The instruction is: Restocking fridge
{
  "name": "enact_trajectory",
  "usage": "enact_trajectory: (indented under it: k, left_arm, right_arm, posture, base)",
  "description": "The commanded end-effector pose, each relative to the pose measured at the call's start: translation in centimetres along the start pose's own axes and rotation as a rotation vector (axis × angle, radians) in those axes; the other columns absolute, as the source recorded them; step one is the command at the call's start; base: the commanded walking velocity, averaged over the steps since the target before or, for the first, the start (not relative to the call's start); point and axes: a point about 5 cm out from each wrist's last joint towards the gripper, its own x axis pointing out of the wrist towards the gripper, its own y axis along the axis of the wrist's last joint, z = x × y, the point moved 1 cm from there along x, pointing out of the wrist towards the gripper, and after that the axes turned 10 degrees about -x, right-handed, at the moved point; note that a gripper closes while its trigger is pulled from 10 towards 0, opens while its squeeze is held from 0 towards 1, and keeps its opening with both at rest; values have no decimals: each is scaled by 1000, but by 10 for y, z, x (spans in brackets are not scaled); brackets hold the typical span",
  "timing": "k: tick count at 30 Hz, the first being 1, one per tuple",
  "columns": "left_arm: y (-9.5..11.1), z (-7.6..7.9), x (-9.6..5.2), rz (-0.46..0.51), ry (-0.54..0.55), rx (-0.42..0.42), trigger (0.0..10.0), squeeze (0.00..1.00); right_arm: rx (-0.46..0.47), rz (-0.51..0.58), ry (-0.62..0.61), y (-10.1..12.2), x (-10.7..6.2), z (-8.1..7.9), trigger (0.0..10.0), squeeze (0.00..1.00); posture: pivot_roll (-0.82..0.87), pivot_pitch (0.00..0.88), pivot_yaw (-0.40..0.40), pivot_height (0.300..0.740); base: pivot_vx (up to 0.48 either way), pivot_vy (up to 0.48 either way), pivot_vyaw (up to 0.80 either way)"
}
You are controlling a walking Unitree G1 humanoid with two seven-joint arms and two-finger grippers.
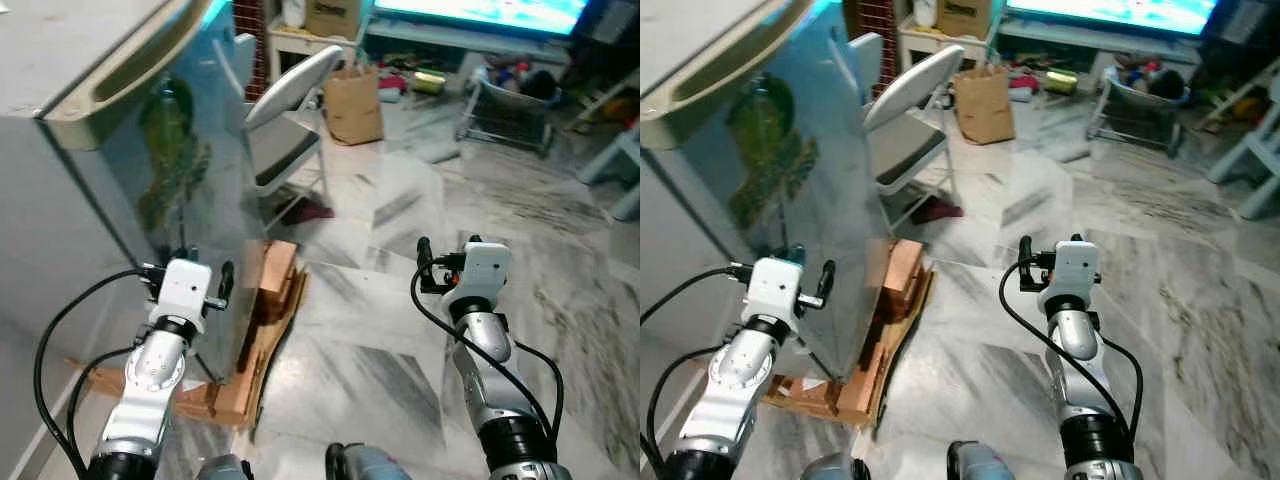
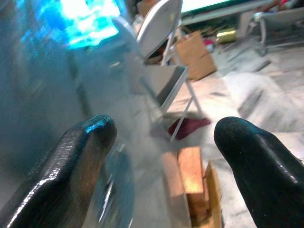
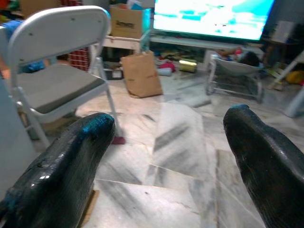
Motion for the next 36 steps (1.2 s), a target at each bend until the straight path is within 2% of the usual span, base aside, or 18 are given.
enact_trajectory:
  k: [1,7,12,14,20,24,30,36]
  left_arm:
    - [-2,-2,0,-20,16,-17,10000,0]
    - [-3,4,-1,-9,-10,-14,10000,0]
    - [-2,9,-3,2,-49,-25,10000,0]
    - [-2,9,-4,2,-48,-39,10000,0]
    - [-12,21,-17,-51,-146,-63,10000,0]
    - [-17,24,-23,-62,-173,-10,10000,0]
    - [-16,24,-21,-63,-164,-5,10000,0]
    - [-14,23,-17,-56,-158,12,10000,0]
  right_arm:
    - [1,11,-1,4,0,0,10000,0]
    - [-10,4,1,2,-3,-2,10000,0]
    - [-6,0,2,1,-3,-1,10000,0]
    - [-6,-2,3,0,-3,-1,10000,0]
    - [10,-12,51,-3,-6,-5,10000,0]
    - [50,-22,132,-4,-7,-16,10000,0]
    - [61,-16,177,-3,-8,-22,10000,0]
    - [66,-8,181,-1,-8,-21,10000,0]
  posture:
    - [82,71,-38,740]
    - [82,71,-42,740]
    - [86,71,-50,740]
    - [86,73,-53,740]
    - [94,77,-62,740]
    - [96,77,-62,740]
    - [94,76,-60,740]
    - [90,79,-57,740]
  base:
    - [0,480,-800]
    - [0,428,-800]
    - [0,0,-633]
    - [0,0,0]
    - [0,0,0]
    - [0,0,0]
    - [0,0,0]
    - [0,0,0]
